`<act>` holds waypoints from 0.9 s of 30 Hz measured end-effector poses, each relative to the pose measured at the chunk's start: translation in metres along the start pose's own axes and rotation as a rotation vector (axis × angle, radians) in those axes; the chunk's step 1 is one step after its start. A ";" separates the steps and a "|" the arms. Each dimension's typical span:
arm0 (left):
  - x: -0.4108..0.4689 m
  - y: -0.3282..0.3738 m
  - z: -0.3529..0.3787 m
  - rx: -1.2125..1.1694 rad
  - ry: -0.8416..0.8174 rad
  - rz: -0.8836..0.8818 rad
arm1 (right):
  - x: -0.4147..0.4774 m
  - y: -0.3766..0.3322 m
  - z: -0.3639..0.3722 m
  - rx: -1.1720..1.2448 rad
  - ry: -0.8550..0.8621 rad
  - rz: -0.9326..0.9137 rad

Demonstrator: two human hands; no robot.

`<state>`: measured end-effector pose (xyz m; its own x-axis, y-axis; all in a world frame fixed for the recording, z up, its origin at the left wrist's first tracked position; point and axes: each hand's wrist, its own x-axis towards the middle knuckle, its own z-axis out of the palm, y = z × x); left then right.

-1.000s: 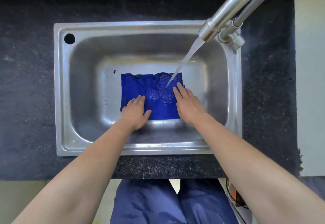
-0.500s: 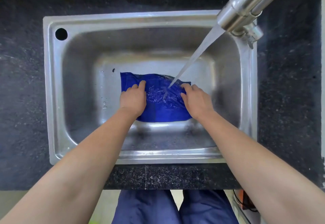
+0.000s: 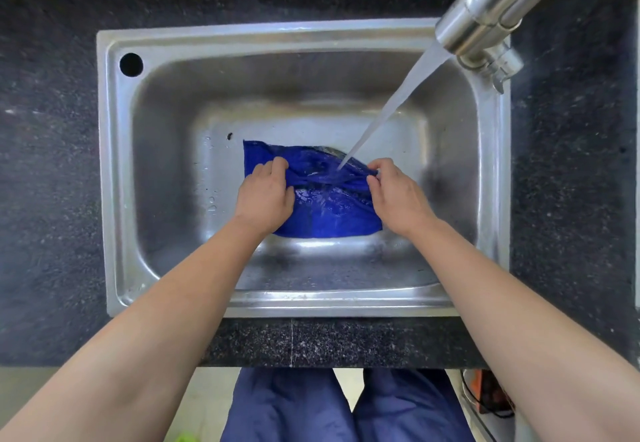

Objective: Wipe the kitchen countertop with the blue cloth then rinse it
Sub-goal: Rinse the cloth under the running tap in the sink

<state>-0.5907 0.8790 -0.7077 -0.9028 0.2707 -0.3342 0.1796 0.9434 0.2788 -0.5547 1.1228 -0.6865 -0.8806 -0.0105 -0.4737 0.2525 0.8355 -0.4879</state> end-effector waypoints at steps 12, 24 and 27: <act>0.016 0.051 -0.096 -0.175 0.795 0.120 | -0.006 -0.038 -0.091 0.171 0.701 -0.066; -0.041 0.018 -0.020 0.084 -0.709 -0.080 | -0.032 0.005 -0.004 -0.230 -0.463 0.104; -0.033 0.015 -0.013 0.043 -0.277 -0.069 | -0.013 -0.001 0.003 -0.151 -0.208 0.045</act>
<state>-0.5631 0.8819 -0.6801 -0.7732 0.2416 -0.5863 0.1429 0.9672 0.2101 -0.5420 1.1199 -0.6820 -0.7641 -0.0710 -0.6411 0.2133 0.9102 -0.3551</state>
